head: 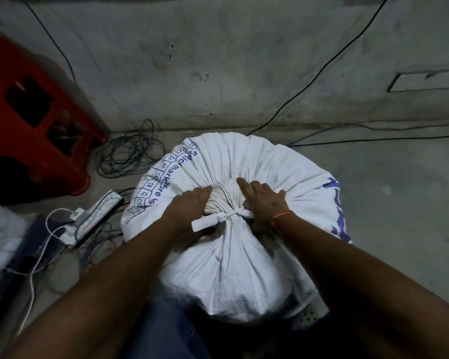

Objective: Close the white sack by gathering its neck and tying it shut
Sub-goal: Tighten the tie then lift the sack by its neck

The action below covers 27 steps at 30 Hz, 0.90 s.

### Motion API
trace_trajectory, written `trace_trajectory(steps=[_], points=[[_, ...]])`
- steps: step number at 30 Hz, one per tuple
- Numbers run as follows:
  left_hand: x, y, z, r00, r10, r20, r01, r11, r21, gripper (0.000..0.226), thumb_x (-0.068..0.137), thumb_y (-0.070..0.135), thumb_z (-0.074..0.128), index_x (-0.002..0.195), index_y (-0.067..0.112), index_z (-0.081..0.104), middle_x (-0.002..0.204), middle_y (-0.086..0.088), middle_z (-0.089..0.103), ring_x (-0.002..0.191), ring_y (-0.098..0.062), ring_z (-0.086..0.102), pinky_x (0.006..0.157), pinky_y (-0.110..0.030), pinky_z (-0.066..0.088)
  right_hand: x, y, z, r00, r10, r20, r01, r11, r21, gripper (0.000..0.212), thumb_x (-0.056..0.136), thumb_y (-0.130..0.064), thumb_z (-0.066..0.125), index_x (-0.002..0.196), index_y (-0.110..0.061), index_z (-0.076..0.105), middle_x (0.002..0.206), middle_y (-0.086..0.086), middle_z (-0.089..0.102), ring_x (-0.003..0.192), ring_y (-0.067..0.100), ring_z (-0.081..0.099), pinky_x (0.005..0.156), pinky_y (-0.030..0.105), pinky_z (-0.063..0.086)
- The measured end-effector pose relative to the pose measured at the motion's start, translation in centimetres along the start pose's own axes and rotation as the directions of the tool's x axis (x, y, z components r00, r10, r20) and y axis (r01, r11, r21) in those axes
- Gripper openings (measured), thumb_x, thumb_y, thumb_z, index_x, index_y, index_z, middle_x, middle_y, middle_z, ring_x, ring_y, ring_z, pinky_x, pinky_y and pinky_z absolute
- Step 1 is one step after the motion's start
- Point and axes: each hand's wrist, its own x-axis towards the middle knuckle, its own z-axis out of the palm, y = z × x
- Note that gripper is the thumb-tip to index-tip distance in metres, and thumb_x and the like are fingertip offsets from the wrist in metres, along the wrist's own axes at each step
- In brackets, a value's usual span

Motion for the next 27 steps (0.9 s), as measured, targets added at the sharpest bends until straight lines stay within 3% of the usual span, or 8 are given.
trace_trajectory(steps=[2,5,8,11,13,18,23,27], points=[[1.2,-0.6,0.2,1.0,0.021,0.017,-0.02,0.998,-0.061,0.093,0.084,0.061,0.066,0.156,0.015,0.029,0.151,-0.015,0.048,0.133,-0.035,0.054,0.108,-0.044,0.046,0.7,-0.2,1.2,0.993,0.036,-0.112,-0.028,0.997,0.074,0.087,0.086,-0.027,0.062,0.157,-0.028,0.01,0.145,0.007,0.042,0.13,0.031,0.043,0.095,0.058,0.041],[2.3,-0.9,-0.3,0.999,0.042,0.029,-0.037,0.991,-0.128,0.079,0.078,0.066,0.069,0.136,0.018,0.049,0.134,-0.012,0.062,0.123,-0.032,0.062,0.1,-0.04,0.05,1.9,-0.1,1.9,0.972,0.058,-0.227,-0.031,0.992,0.122,0.067,0.089,-0.023,0.055,0.15,-0.024,0.028,0.13,0.008,0.054,0.121,0.034,0.051,0.088,0.05,0.049],[3.1,-1.3,-1.5,0.997,0.044,0.064,-0.035,0.991,-0.131,0.067,0.077,0.067,0.067,0.122,0.018,0.054,0.122,-0.012,0.068,0.115,-0.034,0.065,0.093,-0.042,0.053,2.8,0.4,1.4,0.969,0.052,-0.241,-0.005,0.982,0.19,0.053,0.086,-0.022,0.056,0.137,-0.019,0.04,0.116,0.012,0.063,0.108,0.037,0.061,0.08,0.047,0.053],[3.2,-1.2,-5.3,0.998,0.059,0.032,-0.054,0.988,-0.143,0.062,0.069,0.072,0.058,0.107,0.023,0.058,0.107,-0.009,0.073,0.102,-0.032,0.069,0.075,-0.036,0.05,3.6,1.2,-2.2,0.978,0.055,-0.202,-0.006,0.972,0.236,0.041,0.087,-0.024,0.057,0.125,-0.015,0.045,0.107,0.015,0.07,0.097,0.04,0.067,0.075,0.041,0.052],[3.2,-0.7,-8.7,0.998,0.055,0.006,-0.053,0.985,-0.165,0.059,0.066,0.071,0.049,0.1,0.024,0.059,0.101,-0.007,0.074,0.098,-0.031,0.069,0.07,-0.034,0.048,3.9,2.0,-5.6,0.975,0.052,-0.215,-0.002,0.974,0.225,0.04,0.085,-0.027,0.061,0.121,-0.016,0.048,0.101,0.016,0.072,0.092,0.04,0.069,0.07,0.039,0.049],[2.9,0.9,-20.0,0.997,0.066,-0.035,-0.071,0.985,-0.16,0.042,0.076,0.059,0.05,0.097,0.023,0.057,0.097,-0.008,0.074,0.095,-0.032,0.07,0.076,-0.037,0.055,2.9,3.1,-16.5,0.959,0.067,-0.276,0.002,0.97,0.243,0.047,0.081,-0.042,0.065,0.12,-0.019,0.052,0.099,0.014,0.074,0.09,0.039,0.07,0.069,0.037,0.048],[1.2,3.4,-35.8,0.976,0.12,-0.181,-0.135,0.988,-0.069,0.04,0.085,0.05,0.045,0.093,0.015,0.061,0.1,-0.012,0.074,0.094,-0.034,0.069,0.075,-0.037,0.054,0.1,3.8,-32.4,0.908,0.038,-0.418,0.071,0.968,0.24,0.052,0.079,-0.044,0.07,0.124,-0.022,0.057,0.105,0.012,0.075,0.096,0.039,0.069,0.072,0.038,0.051],[-1.0,6.5,-48.6,0.919,0.213,-0.331,-0.225,0.974,0.004,0.024,0.09,0.036,0.059,0.084,0.013,0.062,0.096,-0.013,0.075,0.087,-0.025,0.067,0.064,-0.026,0.035,-3.5,5.1,-45.5,0.874,-0.012,-0.485,0.129,0.969,0.208,0.045,0.08,-0.04,0.069,0.121,-0.023,0.06,0.106,0.009,0.076,0.099,0.038,0.069,0.073,0.041,0.054]])
